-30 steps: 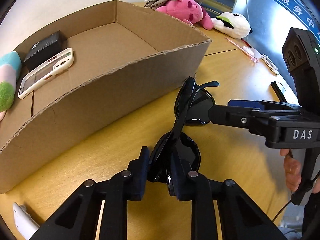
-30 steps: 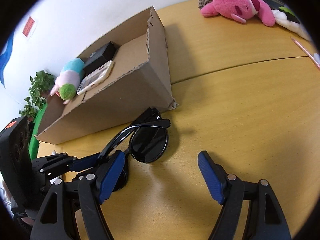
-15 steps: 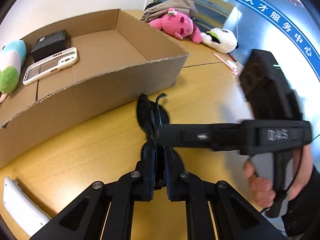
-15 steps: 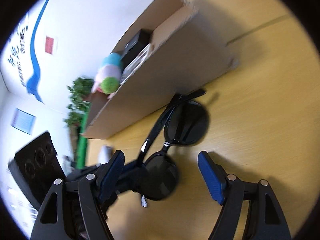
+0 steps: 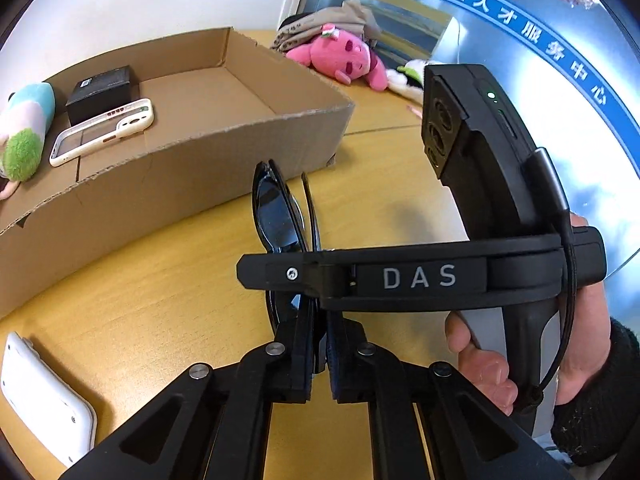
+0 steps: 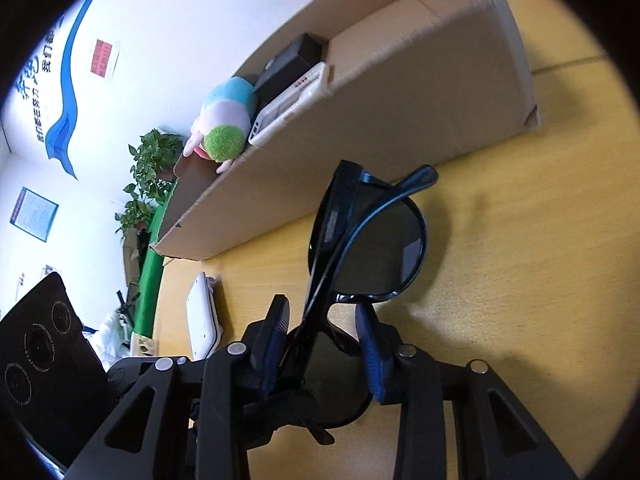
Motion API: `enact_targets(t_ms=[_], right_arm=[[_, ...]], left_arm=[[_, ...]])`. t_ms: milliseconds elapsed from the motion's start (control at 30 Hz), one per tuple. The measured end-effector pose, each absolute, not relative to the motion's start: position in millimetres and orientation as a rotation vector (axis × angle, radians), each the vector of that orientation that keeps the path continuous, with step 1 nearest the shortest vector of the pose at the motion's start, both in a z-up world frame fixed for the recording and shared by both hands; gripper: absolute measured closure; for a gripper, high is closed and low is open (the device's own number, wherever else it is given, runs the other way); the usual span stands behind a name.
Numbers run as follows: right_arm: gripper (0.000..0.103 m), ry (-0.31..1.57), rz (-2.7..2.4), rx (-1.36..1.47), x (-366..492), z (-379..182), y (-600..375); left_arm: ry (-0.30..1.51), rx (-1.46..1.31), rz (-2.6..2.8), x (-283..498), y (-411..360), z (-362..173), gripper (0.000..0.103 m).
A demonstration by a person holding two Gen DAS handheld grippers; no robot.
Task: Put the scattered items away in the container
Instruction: 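Lift the sunglasses with the left gripper and carry them over the box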
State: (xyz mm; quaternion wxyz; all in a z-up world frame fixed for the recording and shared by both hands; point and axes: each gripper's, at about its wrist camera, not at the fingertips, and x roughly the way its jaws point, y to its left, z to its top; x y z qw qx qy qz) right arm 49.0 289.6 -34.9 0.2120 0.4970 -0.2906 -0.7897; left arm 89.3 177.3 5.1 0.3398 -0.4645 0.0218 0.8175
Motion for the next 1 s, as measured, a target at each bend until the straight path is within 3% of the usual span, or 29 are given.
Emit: enact_targets(t_ms=[233, 600, 1000], right_arm=[[0.083, -0.710, -2.323, 1.254, 59, 16, 290], [0.083, -0.551, -2.449, 1.091, 47, 91, 281], [0.083, -0.351, -2.552, 1.036, -25, 154, 274]], left_arm=[[0.041, -1.101, 2.152, 97, 173, 31, 0.097], [0.010, -0.928, 2.233, 79, 163, 87, 0.097], [-0.060, -0.836, 2.270, 1, 161, 134, 0.097]])
